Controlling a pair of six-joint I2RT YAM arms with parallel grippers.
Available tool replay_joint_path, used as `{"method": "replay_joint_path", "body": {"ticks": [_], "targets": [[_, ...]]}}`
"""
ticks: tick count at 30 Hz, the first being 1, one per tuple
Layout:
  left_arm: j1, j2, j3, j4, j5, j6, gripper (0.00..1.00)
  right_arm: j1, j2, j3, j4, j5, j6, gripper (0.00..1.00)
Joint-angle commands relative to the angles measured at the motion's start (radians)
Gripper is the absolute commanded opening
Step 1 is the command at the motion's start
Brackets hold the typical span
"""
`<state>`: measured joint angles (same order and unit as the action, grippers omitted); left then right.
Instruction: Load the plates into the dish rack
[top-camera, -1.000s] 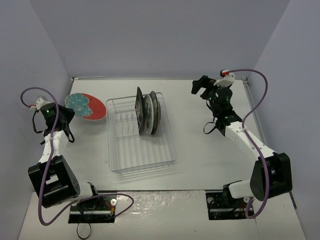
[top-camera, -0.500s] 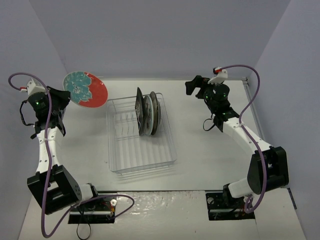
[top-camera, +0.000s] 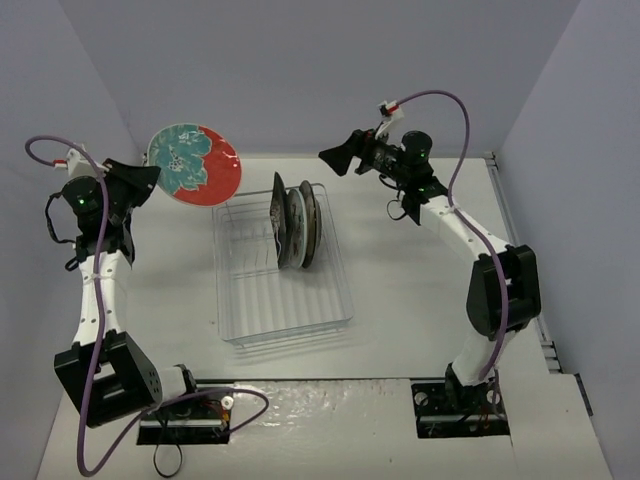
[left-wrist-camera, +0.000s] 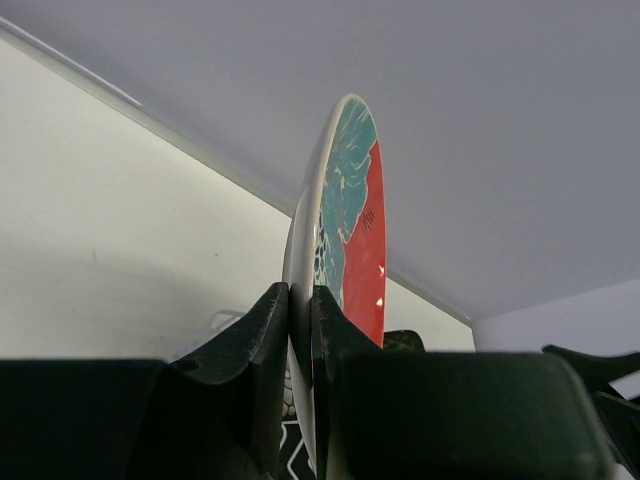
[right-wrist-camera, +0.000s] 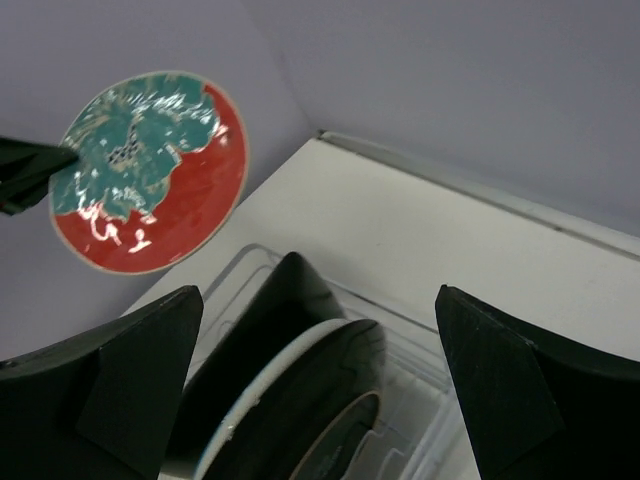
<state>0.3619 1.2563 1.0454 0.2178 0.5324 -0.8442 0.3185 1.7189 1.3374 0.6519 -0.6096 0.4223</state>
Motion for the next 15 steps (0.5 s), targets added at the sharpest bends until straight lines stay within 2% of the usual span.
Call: {"method": "replay_joint_path", "body": {"ticks": [1, 5, 15], "targets": [[-0.052, -0.098, 0.081, 0.276, 0.063, -0.131, 0.0, 0.099, 0.093, 0.173, 0.06, -0.225, 0.043, 1.0], [-0.113, -0.097, 0.084, 0.268, 0.06, -0.134, 0.0, 0.167, 0.192, 0.299, -0.059, -0.172, -0.022, 1.0], [-0.216, -0.113, 0.058, 0.293, 0.059, -0.123, 0.0, 0.228, 0.3, 0.419, -0.061, -0.163, 0.022, 0.99]]}}
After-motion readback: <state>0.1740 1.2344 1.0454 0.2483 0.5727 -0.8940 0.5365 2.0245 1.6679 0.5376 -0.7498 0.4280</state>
